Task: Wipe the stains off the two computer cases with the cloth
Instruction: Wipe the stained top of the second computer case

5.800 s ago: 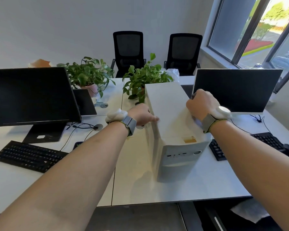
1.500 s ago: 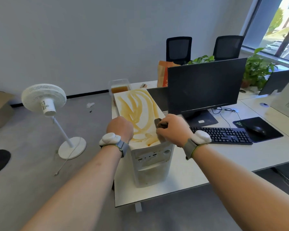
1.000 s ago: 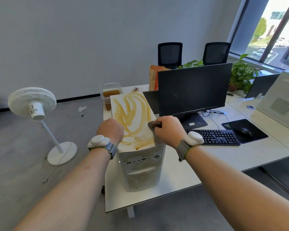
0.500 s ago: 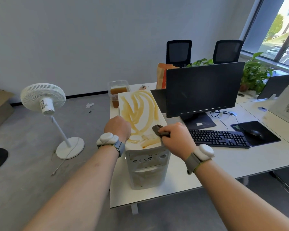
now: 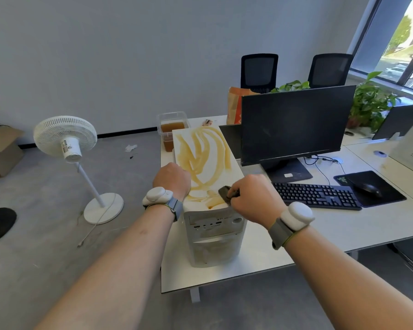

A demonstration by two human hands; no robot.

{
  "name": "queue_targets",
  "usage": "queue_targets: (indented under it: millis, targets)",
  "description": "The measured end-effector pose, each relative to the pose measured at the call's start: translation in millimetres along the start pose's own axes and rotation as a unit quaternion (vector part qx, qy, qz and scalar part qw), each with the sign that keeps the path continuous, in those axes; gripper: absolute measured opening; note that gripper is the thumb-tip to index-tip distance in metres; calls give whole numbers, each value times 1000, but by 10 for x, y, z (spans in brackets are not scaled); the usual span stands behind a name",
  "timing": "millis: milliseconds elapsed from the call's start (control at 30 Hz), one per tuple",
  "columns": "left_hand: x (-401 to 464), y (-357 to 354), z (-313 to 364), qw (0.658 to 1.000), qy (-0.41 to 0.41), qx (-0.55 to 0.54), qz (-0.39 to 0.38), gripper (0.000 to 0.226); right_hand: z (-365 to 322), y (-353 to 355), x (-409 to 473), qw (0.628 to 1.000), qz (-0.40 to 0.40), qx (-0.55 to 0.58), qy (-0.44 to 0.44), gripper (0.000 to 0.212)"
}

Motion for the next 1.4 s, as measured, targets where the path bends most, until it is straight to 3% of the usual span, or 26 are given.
queue_targets:
  millis: [200,333,433,500,567,767,867,967,1033,1100,1200,1333,1400]
  targets:
    - [4,1,-18,1000,5,-3,0,33,-198,-124,-145,998,37,18,37,36]
    - [-11,22,0,1000,6,0,-1,32,-113,-46,-117,997,39,-57,-34,26]
    - [1,6,0,1000,3,1,-8,31,-382,-60,-130,992,92,-27,85,23]
    - [-3,13,-5,1000,3,9,-5,32,-552,-259,-237,984,59,-10,167,27]
    - [-12,21,-1,1000,0,14,-2,33,-562,-379,-329,979,54,-36,195,30]
    - [-36,33,14,1000,1,16,-6,32,-202,-63,-175,995,61,-72,37,18]
    - [-33,28,19,1000,-1,11,-12,31,-183,-33,-183,991,120,-51,27,9]
    - [-18,17,13,1000,0,8,-17,30,-245,-226,-252,995,78,-36,45,12]
    - [-17,25,7,1000,0,5,-14,32,-280,-223,-185,998,32,-19,50,27]
    - [-26,16,38,1000,-6,-3,-15,33,-181,-80,-99,999,48,19,1,31]
    - [-23,6,25,1000,-13,-11,-13,36,-81,-10,-78,994,97,-12,-45,17]
    - [29,-21,-37,999,3,-42,-14,34,-259,-234,-117,999,41,-8,7,17]
    - [42,-40,-41,998,6,-55,-21,35,-226,-178,-54,997,69,20,-9,20]
Point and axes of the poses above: each hand's wrist, its own x-axis towards the middle knuckle, its own y-axis out of the back of the hand, z = x × y, the point moved 8 cm from there along x, towards the middle knuckle, and after that the axes turned 12 degrees about y, right-handed, at the moved point
